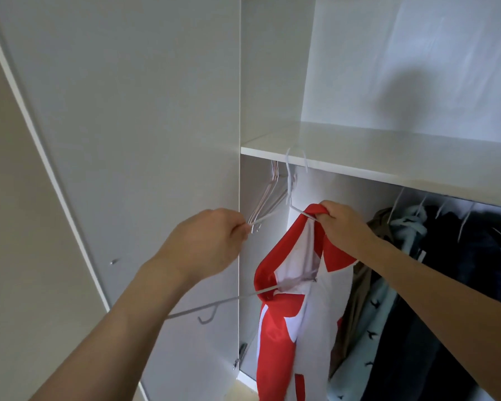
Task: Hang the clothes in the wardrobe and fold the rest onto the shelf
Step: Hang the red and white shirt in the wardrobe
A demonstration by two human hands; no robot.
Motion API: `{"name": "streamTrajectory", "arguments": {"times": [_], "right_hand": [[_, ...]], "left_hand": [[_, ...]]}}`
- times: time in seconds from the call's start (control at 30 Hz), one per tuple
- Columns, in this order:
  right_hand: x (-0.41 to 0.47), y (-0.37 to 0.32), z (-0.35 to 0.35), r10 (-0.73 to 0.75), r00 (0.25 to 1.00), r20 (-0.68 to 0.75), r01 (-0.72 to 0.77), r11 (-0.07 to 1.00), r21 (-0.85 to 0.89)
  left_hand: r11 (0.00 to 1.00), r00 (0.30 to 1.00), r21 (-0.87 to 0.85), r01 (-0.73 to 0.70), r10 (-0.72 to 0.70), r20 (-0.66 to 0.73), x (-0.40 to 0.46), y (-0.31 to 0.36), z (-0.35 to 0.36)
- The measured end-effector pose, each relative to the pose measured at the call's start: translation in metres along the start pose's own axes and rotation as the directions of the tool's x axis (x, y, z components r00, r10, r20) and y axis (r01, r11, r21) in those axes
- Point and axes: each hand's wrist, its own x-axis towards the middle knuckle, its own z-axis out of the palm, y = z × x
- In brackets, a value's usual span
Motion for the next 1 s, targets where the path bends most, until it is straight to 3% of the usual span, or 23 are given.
{"name": "streamTrajectory", "arguments": {"times": [0.23, 0.3, 0.37, 0.43, 0.47, 0.5, 0.53, 0.57, 0.6, 0.63, 0.7, 0.83, 0.93, 1.0], "right_hand": [[-0.001, -0.011, 0.003, 0.113, 0.993, -0.025, -0.095, 0.917, 0.387], [0.001, -0.022, 0.001, 0.153, 0.988, -0.033, -0.125, 0.899, 0.419], [0.007, -0.031, -0.003, 0.199, 0.978, -0.061, -0.154, 0.890, 0.428], [0.014, -0.036, -0.010, 0.208, 0.972, -0.106, -0.143, 0.889, 0.436], [0.016, -0.037, -0.013, 0.214, 0.969, -0.122, -0.139, 0.884, 0.446], [0.019, -0.036, -0.016, 0.222, 0.966, -0.131, -0.139, 0.877, 0.461], [0.021, -0.035, -0.018, 0.232, 0.963, -0.137, -0.143, 0.870, 0.472], [0.021, -0.034, -0.020, 0.242, 0.959, -0.147, -0.145, 0.865, 0.480], [0.020, -0.033, -0.020, 0.250, 0.956, -0.156, -0.145, 0.860, 0.489], [0.019, -0.032, -0.021, 0.251, 0.953, -0.168, -0.139, 0.858, 0.495], [0.016, -0.030, -0.021, 0.258, 0.949, -0.184, -0.130, 0.847, 0.515], [0.008, -0.025, -0.017, 0.288, 0.948, -0.139, -0.161, 0.806, 0.569], [0.003, -0.016, -0.012, 0.327, 0.933, -0.152, -0.180, 0.787, 0.590], [-0.003, -0.006, -0.011, 0.356, 0.919, -0.172, -0.195, 0.787, 0.586]], "left_hand": [[0.975, 0.994, 0.213, -0.070, 0.085, -0.065, 0.006, 0.005, 0.021], [0.942, 0.981, 0.334, -0.027, 0.089, -0.173, 0.006, -0.006, 0.031], [0.929, 0.900, 0.363, 0.070, 0.099, -0.425, 0.001, -0.011, 0.044], [0.972, 0.727, 0.233, -0.033, 0.183, -0.661, -0.011, -0.006, 0.062], [0.985, 0.704, 0.143, -0.100, 0.171, -0.689, -0.018, 0.000, 0.070], [0.989, 0.739, -0.024, -0.144, 0.092, -0.667, -0.024, 0.008, 0.076], [0.957, 0.804, -0.273, -0.100, -0.084, -0.589, -0.026, 0.014, 0.084], [0.853, 0.855, -0.521, 0.030, -0.292, -0.429, -0.025, 0.018, 0.093], [0.693, 0.847, -0.694, 0.194, -0.476, -0.238, -0.019, 0.017, 0.103], [0.562, 0.808, -0.746, 0.359, -0.587, -0.053, -0.013, 0.015, 0.110], [0.496, 0.759, -0.667, 0.556, -0.629, 0.165, 0.000, 0.008, 0.125], [0.304, 0.753, -0.709, 0.637, -0.446, 0.485, 0.019, 0.009, 0.143], [0.437, 0.798, -0.675, 0.595, -0.421, 0.431, 0.023, 0.014, 0.149], [0.382, 0.789, -0.724, 0.574, -0.494, 0.364, 0.022, 0.014, 0.146]]}}
